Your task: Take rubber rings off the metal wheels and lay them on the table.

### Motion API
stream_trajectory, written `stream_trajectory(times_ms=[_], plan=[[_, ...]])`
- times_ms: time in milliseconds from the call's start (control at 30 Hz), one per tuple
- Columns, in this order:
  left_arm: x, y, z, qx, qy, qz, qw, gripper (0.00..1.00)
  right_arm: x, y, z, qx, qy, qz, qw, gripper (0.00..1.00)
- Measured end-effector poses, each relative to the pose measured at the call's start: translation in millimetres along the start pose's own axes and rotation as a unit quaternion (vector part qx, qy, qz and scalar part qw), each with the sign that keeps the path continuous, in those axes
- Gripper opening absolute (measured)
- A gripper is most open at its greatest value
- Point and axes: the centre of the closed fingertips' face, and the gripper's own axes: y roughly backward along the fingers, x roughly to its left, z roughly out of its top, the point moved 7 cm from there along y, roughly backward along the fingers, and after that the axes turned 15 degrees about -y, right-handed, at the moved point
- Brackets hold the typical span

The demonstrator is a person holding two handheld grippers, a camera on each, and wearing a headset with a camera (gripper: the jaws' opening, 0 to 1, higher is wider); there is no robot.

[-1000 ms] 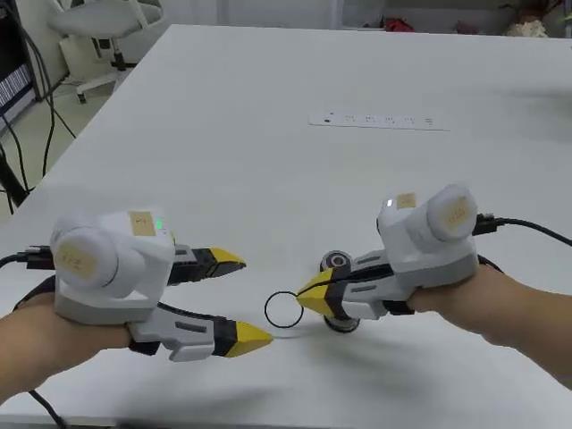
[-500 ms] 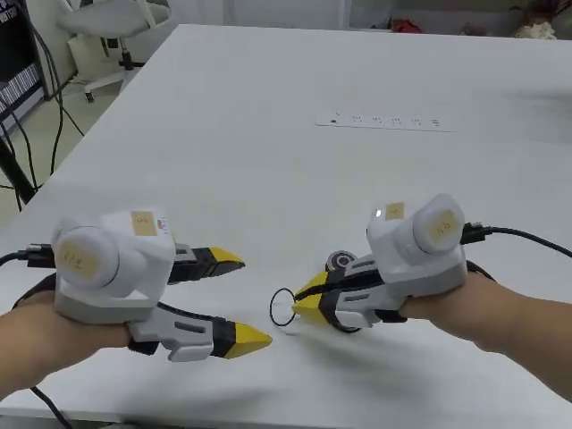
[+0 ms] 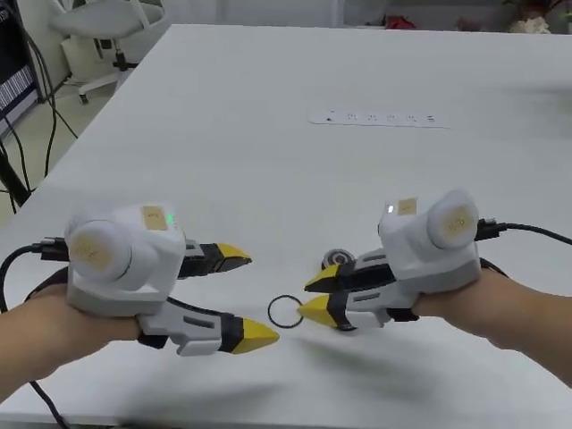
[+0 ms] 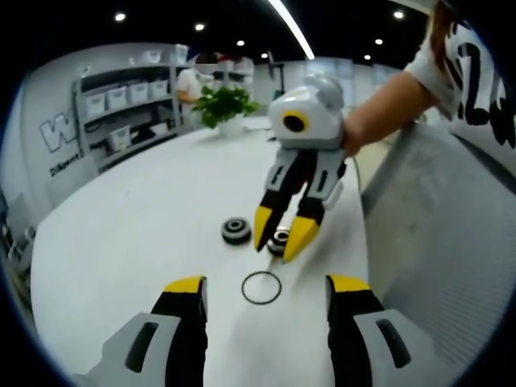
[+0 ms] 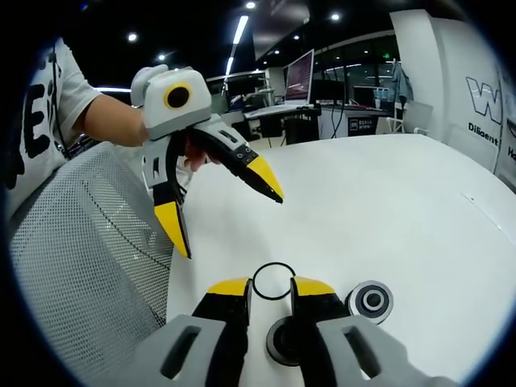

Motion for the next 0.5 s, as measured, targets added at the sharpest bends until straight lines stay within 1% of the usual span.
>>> stream_trajectory(times_ms=[300, 500], plan=[[3.6, -12.1, 3.7, -0.002, -0.007, -0.012, 0.9999, 0.6, -6.9, 17.0, 0.7, -0.017, -0.011, -0.011, 0.9997, 0.2], [4.9, -19.9, 5.2, -0.001, -0.01, -0.022, 0.9997, 0.59, -11.0, 27.5, -6.2, -0.02, -0.017, -0.018, 0.9995, 0.21]])
